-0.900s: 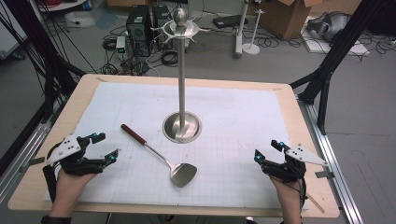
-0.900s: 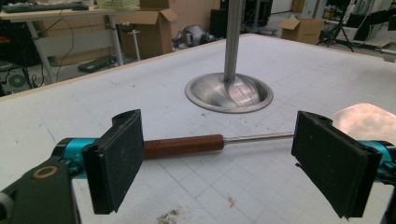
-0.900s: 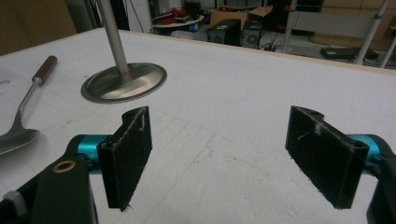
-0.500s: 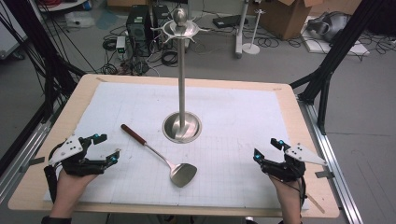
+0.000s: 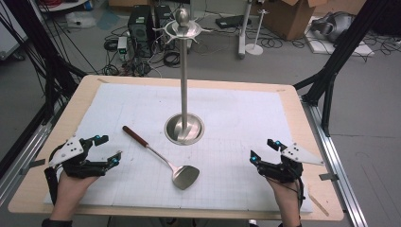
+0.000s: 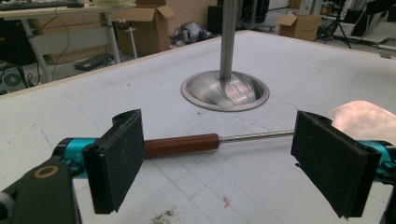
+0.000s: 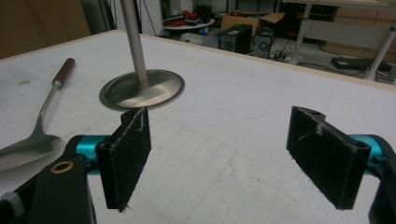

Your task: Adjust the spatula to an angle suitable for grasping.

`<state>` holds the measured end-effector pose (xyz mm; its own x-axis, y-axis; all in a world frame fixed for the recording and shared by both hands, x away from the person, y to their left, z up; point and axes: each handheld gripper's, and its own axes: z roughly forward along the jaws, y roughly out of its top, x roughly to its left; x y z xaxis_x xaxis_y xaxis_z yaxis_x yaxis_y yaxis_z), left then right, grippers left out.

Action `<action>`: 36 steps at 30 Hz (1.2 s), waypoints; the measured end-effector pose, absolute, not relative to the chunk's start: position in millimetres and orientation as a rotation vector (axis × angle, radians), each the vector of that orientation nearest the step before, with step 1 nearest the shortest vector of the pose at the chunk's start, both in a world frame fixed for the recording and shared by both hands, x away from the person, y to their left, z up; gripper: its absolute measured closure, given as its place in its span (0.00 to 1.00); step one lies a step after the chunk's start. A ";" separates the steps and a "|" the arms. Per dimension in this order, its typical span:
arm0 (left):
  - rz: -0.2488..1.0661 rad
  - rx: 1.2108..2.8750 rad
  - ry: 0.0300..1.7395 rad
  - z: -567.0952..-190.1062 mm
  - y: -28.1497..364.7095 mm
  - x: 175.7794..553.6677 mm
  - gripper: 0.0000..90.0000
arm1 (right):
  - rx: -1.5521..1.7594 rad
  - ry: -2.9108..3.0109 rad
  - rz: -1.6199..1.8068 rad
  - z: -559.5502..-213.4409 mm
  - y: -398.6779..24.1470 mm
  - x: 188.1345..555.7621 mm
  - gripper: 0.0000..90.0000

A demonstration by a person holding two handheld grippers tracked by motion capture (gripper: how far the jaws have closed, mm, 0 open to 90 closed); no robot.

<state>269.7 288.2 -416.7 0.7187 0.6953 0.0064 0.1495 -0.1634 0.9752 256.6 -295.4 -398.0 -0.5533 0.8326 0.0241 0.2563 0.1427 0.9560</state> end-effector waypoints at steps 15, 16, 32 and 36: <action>0.530 1.720 0.658 -417.4 285.7 270.2 0.20 | 0.964 2.038 1.461 -390.9 -239.6 270.1 0.27; 0.530 1.722 0.657 -417.4 285.6 270.4 0.19 | 0.962 2.048 1.469 -390.9 -236.2 270.9 0.27; 0.514 1.732 0.655 -419.1 281.9 270.8 0.19 | 0.835 2.200 1.467 -388.8 -179.1 282.7 0.29; 0.502 1.729 0.663 -420.0 281.4 271.0 0.19 | 0.822 2.219 1.462 -390.3 -166.9 284.9 0.30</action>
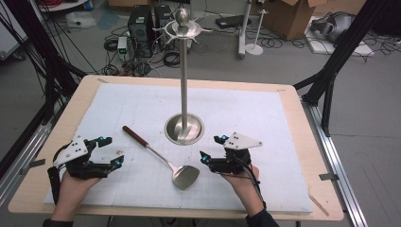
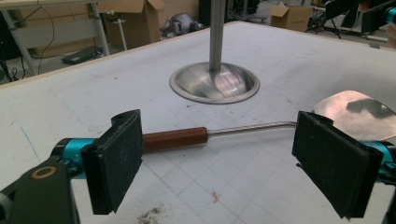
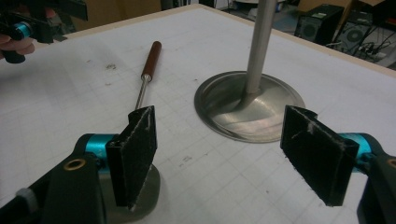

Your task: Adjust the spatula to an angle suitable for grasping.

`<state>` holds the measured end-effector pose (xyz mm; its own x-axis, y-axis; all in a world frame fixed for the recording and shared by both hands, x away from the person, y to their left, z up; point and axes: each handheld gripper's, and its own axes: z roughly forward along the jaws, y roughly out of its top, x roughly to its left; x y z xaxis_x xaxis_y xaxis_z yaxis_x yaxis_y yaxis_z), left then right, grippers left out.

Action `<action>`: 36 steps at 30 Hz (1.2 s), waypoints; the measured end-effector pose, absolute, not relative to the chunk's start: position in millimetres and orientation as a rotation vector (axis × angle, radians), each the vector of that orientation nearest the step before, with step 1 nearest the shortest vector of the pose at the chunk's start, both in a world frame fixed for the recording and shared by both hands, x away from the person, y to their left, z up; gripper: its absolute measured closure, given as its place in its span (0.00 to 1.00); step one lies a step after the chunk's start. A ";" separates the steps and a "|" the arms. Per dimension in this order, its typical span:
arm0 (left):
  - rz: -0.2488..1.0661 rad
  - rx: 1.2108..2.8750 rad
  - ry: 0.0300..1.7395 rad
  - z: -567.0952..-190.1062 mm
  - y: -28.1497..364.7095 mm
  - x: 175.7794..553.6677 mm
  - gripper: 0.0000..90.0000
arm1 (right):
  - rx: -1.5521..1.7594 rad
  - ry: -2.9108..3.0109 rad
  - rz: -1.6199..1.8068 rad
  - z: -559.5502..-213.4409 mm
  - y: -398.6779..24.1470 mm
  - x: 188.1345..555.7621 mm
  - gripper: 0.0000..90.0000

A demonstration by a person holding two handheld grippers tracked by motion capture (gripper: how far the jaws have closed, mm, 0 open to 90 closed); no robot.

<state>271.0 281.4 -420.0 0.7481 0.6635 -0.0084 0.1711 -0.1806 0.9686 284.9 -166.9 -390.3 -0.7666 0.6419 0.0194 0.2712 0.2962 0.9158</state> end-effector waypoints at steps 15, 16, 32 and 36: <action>0.496 1.739 0.654 -421.2 279.4 271.8 0.19 | 0.792 2.309 1.452 -395.1 -129.0 294.5 0.30; 0.496 1.742 0.647 -421.2 279.5 271.7 0.19 | 0.791 2.317 1.453 -395.7 -126.6 295.3 0.30; 0.491 1.746 0.647 -421.9 279.5 271.6 0.21 | 0.766 2.455 1.384 -404.9 -76.5 307.8 0.38; 0.487 1.746 0.655 -422.0 280.3 271.5 0.21 | 0.784 2.493 1.350 -408.6 -66.2 310.6 0.42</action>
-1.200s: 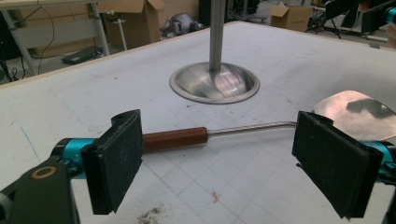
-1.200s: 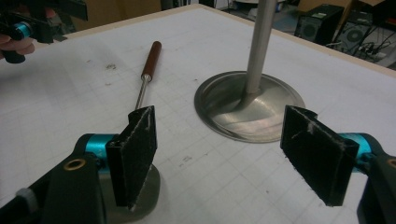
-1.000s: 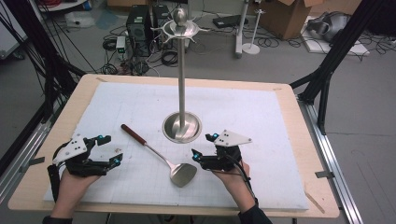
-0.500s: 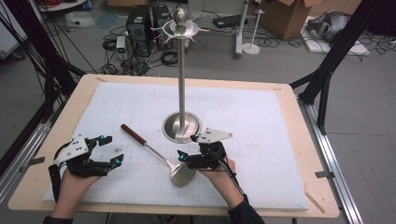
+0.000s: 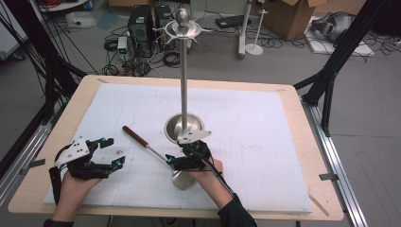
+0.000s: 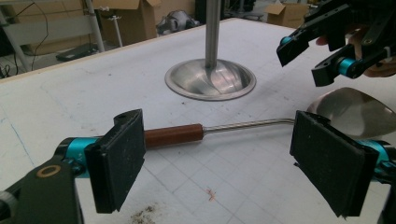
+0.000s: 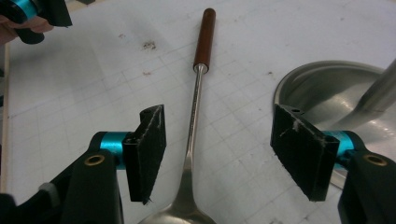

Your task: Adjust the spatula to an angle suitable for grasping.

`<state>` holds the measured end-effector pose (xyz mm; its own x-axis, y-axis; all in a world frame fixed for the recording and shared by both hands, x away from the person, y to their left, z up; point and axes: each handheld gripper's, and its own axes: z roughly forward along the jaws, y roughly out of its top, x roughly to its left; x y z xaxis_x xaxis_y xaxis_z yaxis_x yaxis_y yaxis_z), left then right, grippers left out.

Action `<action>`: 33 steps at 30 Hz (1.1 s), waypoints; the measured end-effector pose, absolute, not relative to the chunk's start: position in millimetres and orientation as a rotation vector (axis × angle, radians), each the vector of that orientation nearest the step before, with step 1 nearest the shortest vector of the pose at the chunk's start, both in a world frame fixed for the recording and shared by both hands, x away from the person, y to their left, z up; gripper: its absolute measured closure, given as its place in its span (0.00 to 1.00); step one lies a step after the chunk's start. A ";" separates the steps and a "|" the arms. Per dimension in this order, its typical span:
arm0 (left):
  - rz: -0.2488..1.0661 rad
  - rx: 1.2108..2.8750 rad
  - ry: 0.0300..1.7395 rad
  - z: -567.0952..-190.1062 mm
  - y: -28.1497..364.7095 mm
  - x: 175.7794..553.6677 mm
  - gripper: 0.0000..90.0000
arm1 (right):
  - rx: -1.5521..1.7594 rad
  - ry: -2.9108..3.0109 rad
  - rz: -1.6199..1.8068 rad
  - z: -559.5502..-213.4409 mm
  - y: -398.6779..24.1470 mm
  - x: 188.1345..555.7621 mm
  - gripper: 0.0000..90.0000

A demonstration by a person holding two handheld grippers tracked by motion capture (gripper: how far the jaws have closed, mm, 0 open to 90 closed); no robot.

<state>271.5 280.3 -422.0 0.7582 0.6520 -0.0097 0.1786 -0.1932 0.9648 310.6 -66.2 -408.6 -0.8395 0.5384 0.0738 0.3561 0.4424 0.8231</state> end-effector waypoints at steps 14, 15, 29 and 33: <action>0.484 1.744 0.658 -422.8 280.1 271.3 0.21 | 0.773 2.612 1.211 -422.7 -43.0 314.1 0.57; 0.483 1.743 0.658 -422.8 280.0 271.3 0.21 | 0.772 2.621 1.204 -424.0 -41.0 314.2 0.57; 0.481 1.748 0.659 -423.4 279.5 271.1 0.21 | 0.730 2.687 1.048 -428.3 -28.1 313.2 0.71; 0.482 1.749 0.658 -423.7 279.0 271.2 0.21 | 0.737 2.698 1.012 -428.6 -25.8 313.8 0.73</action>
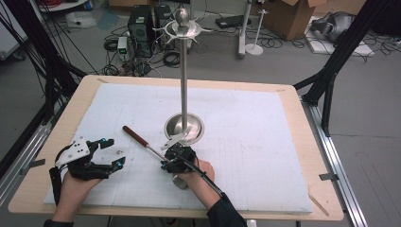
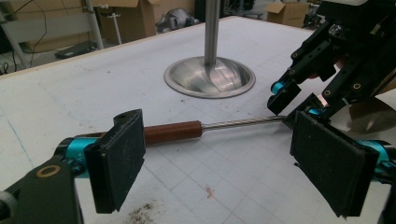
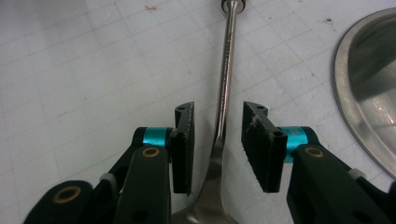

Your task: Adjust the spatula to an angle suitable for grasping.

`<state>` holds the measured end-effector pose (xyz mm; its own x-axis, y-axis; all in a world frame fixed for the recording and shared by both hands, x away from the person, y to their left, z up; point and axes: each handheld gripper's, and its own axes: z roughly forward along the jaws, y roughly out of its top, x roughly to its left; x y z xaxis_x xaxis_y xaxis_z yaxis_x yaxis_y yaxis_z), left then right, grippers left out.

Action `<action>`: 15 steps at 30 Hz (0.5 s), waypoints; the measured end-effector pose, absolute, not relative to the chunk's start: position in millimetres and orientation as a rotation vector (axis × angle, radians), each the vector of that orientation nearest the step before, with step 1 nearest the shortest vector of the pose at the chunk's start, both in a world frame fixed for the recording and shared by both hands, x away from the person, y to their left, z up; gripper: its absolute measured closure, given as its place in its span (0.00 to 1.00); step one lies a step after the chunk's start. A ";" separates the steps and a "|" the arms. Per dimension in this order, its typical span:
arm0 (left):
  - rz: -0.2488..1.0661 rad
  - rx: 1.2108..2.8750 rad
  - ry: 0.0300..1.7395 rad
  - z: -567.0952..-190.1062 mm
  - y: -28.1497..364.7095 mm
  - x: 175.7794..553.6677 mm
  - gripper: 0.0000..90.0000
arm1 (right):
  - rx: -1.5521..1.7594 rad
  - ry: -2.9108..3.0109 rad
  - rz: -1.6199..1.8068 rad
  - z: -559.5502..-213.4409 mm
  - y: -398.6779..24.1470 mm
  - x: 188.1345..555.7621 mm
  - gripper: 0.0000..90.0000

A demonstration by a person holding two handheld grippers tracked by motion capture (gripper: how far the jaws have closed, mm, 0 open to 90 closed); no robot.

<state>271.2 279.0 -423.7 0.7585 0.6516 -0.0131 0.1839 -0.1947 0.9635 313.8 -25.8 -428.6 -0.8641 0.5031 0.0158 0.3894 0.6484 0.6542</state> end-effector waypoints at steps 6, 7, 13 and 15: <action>0.480 1.753 0.660 -423.9 278.9 271.1 0.21 | 0.734 2.708 0.969 -429.0 -21.9 316.0 0.76; 0.478 1.753 0.660 -424.0 278.8 271.0 0.21 | 0.745 2.705 0.966 -428.9 -21.2 316.0 0.77; 0.479 1.754 0.659 -424.3 278.7 270.9 0.21 | 0.768 2.707 0.976 -427.8 -18.5 318.2 0.77; 0.480 1.752 0.659 -424.3 278.5 270.8 0.21 | 0.760 2.707 0.978 -428.0 -17.3 319.7 0.77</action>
<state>270.8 278.5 -424.3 0.7590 0.6509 -0.0142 0.1866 -0.1966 0.9626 319.7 -17.3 -428.0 -0.8571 0.5149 0.0174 0.4071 0.6563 0.6353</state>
